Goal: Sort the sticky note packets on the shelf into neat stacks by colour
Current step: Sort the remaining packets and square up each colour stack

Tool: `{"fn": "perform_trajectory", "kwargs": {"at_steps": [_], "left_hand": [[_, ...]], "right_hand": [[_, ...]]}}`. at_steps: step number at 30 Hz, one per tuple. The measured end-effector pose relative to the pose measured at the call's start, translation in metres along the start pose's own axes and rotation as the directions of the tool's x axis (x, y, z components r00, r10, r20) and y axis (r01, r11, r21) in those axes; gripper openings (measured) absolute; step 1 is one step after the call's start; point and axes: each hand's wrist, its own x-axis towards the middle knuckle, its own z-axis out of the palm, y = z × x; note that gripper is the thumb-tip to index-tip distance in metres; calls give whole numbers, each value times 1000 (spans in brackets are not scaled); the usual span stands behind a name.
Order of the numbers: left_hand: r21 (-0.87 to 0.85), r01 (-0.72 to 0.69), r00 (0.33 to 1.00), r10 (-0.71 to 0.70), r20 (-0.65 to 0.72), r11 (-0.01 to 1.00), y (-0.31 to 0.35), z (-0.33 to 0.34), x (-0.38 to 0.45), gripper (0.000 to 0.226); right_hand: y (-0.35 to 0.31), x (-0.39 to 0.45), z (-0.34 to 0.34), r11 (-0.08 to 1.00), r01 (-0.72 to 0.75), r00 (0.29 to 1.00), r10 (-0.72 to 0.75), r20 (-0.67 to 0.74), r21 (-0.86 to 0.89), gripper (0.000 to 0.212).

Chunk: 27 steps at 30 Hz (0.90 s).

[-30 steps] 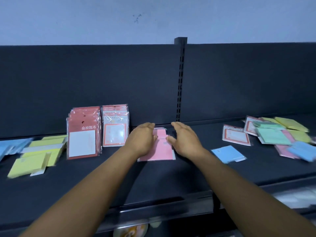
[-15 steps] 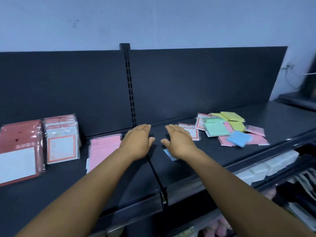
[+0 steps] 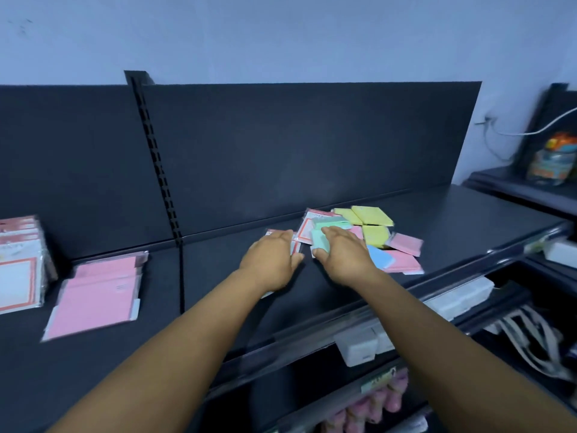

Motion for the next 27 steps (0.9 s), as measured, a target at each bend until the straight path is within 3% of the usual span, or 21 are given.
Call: {"fn": "perform_trajectory", "kwargs": {"at_steps": [4, 11, 16, 20, 27], "left_hand": [[-1, 66, 997, -66, 31, 998, 20, 12, 23, 42], [91, 157, 985, -162, 53, 983, 46, 32, 53, 44], [68, 236, 971, -238, 36, 969, 59, 37, 69, 53], [-26, 331, 943, -331, -4, 943, 64, 41, 78, 60], [-236, 455, 885, -466, 10, 859, 55, 40, 82, 46]], "right_hand": [[31, 22, -1, 999, -39, 999, 39, 23, 8, 59], [65, 62, 1, 991, -67, 997, 71, -30, 118, 49], [69, 87, 1, 978, -105, 986, 127, -112, 181, 44], [70, 105, 6, 976, -168, 985, 172, -12, 138, 49], [68, 123, 9, 906, -229, 970, 243, 7, 357, 32]]}}
